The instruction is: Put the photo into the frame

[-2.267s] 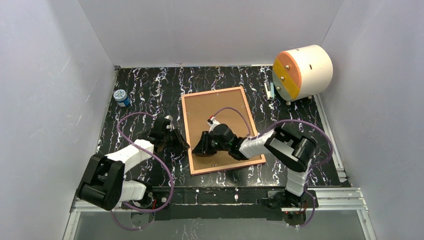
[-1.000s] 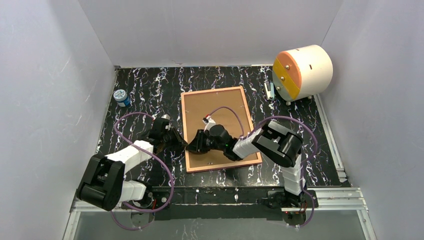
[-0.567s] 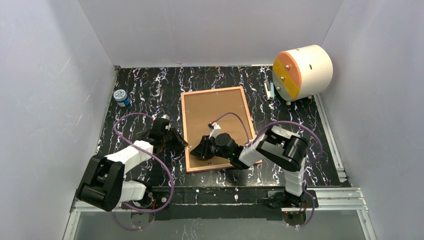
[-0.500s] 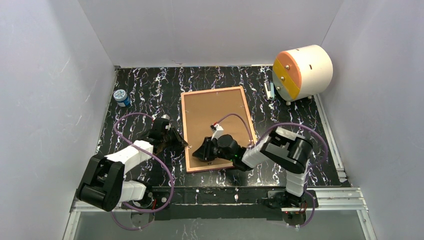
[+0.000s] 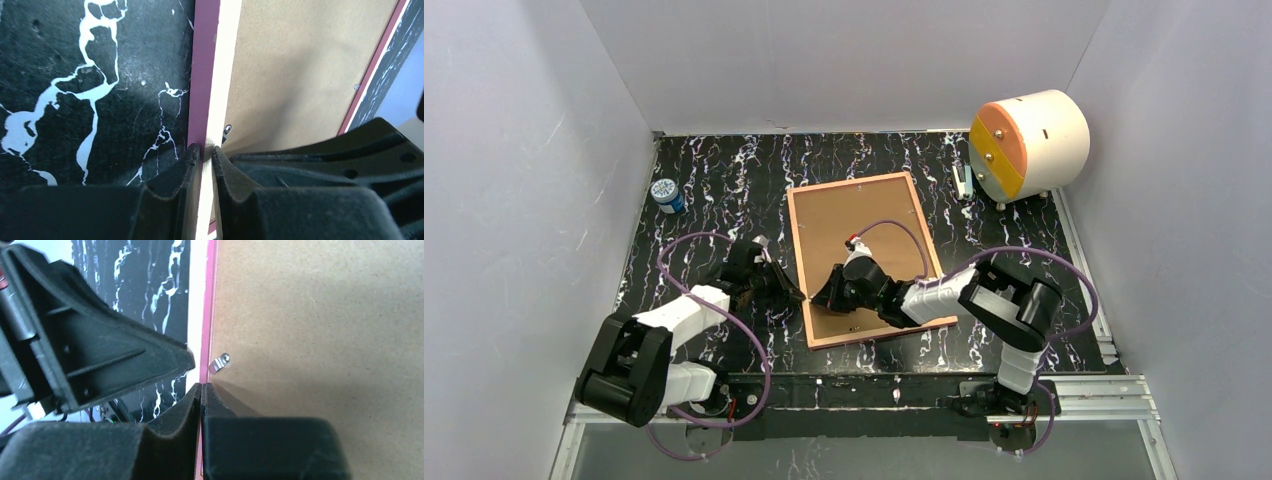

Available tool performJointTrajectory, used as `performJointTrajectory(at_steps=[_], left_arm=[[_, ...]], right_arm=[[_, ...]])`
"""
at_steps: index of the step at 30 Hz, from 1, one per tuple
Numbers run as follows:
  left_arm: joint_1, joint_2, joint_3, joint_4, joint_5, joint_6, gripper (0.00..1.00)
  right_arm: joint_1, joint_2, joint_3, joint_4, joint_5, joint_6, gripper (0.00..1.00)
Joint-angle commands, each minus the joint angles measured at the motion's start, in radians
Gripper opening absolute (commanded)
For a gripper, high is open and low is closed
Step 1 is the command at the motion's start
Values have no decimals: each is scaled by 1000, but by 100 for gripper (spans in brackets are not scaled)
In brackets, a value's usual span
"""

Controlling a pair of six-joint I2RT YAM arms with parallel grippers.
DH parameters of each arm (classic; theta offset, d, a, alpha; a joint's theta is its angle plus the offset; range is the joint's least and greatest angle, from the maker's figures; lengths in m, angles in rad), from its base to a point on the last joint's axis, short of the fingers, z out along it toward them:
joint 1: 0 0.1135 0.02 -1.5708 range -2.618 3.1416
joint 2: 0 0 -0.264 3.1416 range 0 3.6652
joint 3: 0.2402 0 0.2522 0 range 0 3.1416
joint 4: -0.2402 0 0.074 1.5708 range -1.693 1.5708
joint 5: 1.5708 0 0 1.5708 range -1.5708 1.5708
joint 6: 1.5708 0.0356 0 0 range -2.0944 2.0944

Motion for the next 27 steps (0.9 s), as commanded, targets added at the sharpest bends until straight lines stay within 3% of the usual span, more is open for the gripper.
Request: performJointTrajectory(at_steps=[1,5,17,24,27], left_arm=[[-11,-19,-44,-40,62,-5,0],[-12,-22,-59,-36,60,-2,0],[-12,21,-76,0,48,12,0],[-13,45,-83,1,41,15,0],[-16,46,-95,4,33,12,0]], right_arm=[[1,48,43,-118,43,86,12],[1,61,61,-191,92,142,15],[1,124,97,-257,167,181,14],[1,171,95,-216,188,193,8],[0,178,40,-104,197,210,4]])
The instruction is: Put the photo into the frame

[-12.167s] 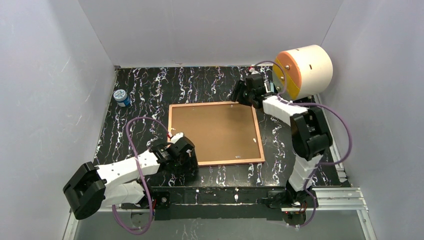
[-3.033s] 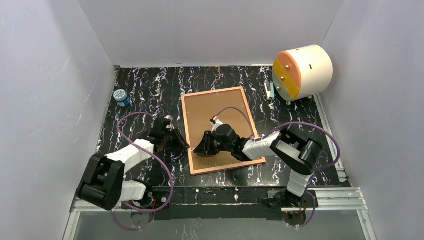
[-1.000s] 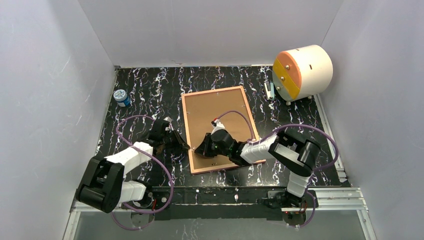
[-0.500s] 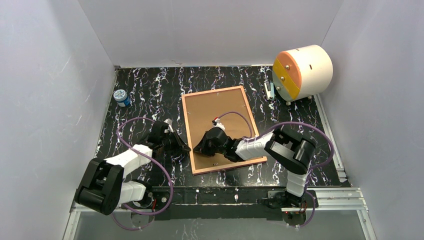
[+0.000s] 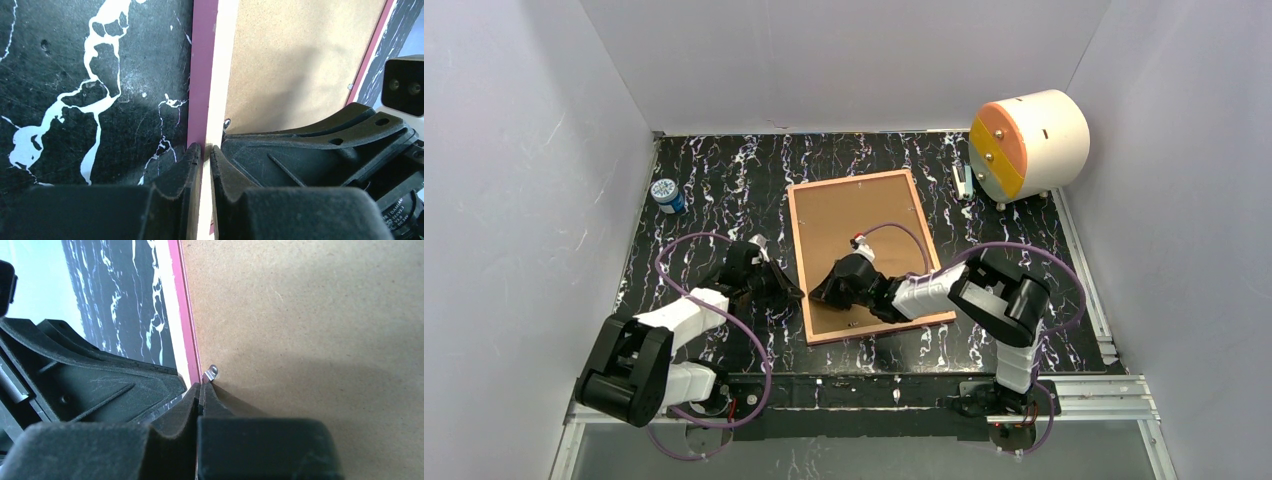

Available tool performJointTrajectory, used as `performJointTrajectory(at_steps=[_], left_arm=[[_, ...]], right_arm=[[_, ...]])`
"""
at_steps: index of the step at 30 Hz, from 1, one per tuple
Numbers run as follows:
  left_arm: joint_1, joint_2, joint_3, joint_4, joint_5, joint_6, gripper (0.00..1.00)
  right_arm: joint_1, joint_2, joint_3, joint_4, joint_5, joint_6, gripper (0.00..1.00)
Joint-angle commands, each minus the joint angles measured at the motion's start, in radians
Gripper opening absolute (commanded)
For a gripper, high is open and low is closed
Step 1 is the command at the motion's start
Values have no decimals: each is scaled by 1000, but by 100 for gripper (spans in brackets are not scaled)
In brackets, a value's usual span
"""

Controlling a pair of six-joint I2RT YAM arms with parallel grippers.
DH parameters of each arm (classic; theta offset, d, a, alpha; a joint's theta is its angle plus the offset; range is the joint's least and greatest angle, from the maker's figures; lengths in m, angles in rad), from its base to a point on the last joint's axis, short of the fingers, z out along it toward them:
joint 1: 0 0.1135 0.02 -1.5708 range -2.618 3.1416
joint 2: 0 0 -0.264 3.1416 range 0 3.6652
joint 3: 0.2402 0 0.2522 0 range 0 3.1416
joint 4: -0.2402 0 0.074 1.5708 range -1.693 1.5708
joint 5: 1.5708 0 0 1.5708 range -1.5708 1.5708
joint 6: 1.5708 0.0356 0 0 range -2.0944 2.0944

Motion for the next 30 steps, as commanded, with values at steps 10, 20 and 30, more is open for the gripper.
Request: performJointTrajectory(at_steps=[10,20,30], left_arm=[[-29,27,-61,-89,-22,20,0],[-30,32,-21,-140,-35,54,10],[-30,88,-52,-63,17,41,6]], right_arm=[[0,-21,-172,205,113,-52,6],[0,-20,-122,67,112,-37,24],[-8,78,-67,79,35,-21,13]])
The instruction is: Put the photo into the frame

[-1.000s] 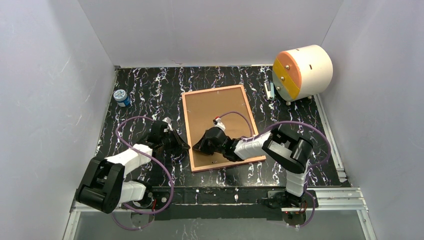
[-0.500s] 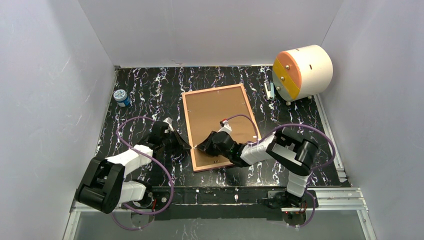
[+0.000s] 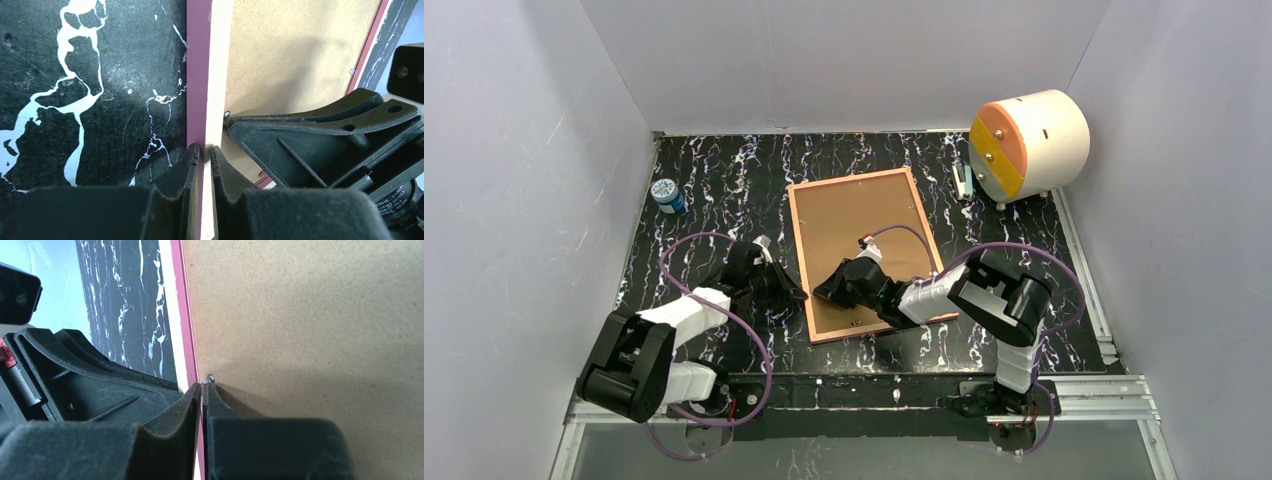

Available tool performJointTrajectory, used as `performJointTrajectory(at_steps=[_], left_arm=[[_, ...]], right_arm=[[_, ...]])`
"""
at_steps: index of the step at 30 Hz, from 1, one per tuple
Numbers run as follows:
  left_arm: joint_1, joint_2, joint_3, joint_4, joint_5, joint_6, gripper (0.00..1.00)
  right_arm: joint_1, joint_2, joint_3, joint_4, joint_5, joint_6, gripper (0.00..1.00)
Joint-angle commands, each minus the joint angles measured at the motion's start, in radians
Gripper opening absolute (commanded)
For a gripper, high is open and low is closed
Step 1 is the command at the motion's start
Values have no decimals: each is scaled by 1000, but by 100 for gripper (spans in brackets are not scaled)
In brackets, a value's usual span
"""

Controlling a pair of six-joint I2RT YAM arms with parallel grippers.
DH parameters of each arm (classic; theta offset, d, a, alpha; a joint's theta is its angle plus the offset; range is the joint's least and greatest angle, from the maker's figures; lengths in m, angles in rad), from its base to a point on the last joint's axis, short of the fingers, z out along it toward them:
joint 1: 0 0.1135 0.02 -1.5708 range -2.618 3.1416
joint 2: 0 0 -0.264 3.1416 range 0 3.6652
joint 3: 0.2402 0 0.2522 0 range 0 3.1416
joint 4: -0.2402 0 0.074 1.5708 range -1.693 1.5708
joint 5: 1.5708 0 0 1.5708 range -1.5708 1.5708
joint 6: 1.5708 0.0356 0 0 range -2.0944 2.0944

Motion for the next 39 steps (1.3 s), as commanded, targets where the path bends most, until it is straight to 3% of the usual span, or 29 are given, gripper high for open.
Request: performJointTrajectory(at_steps=[1,3,15,21,28,32,39], left_arm=[[-18,73,-52,-88,10,33,4],[-18,85,-57,-84,14,33,0],[-26,96,-66,-56,19,12,0],[-26,80,-34,-108,-14,36,0],[-26,71,-13,-164,-54,57,11],[-26,79,2,-188,-76,69,16],[-26,69,34,-252,-131,95,16]], right_arm=[[6,82,19,-90,-12,-5,12],[3,90,20,-84,-16,3,10],[4,143,11,-52,-40,150,2],[3,101,-14,-81,-30,74,11],[2,64,-43,-30,-93,71,15],[-7,33,-44,-27,-89,79,23],[-20,-69,-35,-124,8,27,27]])
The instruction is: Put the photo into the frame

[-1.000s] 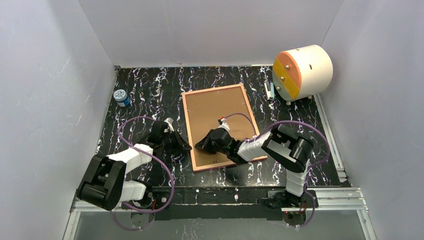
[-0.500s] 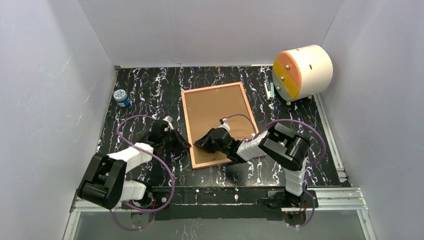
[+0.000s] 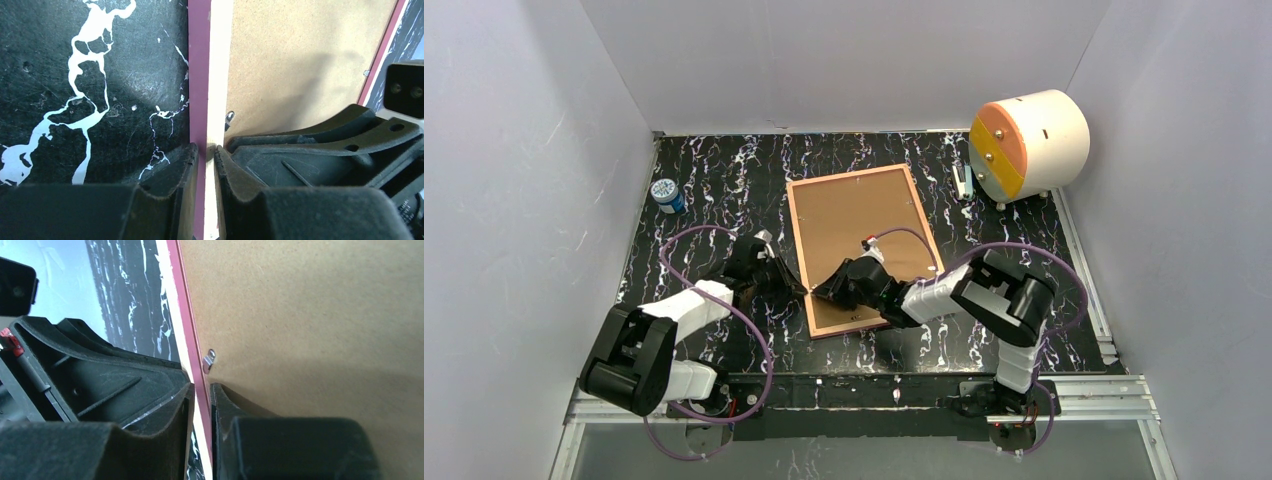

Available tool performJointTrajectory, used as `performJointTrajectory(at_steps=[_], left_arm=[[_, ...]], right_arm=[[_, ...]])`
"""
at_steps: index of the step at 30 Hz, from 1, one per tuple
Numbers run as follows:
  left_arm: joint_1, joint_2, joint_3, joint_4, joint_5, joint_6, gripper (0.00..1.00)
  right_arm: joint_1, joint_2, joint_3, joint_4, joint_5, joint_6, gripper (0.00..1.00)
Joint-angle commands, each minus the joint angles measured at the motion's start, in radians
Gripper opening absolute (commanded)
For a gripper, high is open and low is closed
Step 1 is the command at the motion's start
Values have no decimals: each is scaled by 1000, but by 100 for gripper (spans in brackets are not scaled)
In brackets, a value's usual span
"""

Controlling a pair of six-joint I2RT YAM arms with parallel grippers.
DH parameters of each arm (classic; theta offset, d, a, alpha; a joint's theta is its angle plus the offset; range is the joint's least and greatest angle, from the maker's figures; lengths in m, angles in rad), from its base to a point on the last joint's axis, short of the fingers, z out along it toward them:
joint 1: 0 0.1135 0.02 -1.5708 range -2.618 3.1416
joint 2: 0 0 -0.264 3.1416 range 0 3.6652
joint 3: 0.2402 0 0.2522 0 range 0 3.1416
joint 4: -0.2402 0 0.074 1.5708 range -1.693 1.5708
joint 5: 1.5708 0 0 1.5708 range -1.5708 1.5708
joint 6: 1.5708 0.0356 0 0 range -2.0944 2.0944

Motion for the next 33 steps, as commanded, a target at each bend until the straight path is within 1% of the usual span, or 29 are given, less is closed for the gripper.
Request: performJointTrajectory(at_steps=[1,4,6,11,14,16,21,29,33], left_arm=[[-22,34,-18,-212,-85,68,15],[-22,31,-12,-223,-94,78,15],[-22,35,-10,-221,-90,79,15],[-22,45,-1,-207,-64,78,16],[-22,43,3,-206,-59,77,17],[-22,44,3,-206,-60,76,17],[-22,53,0,-201,-56,74,13],[-22,59,-15,-176,-33,65,6],[-22,64,-26,-159,-21,58,3]], right_arm=[[-3,-95,-17,-172,84,-85,28],[-3,-162,-11,-201,119,-136,30],[-3,-175,17,-225,113,-177,33],[-3,-120,92,-263,46,-174,36],[-3,-90,117,-290,39,-151,40],[-4,-72,127,-295,31,-140,41],[-4,-25,147,-301,15,-119,39],[-9,38,159,-251,-9,-101,34],[-13,48,153,-219,-7,-100,33]])
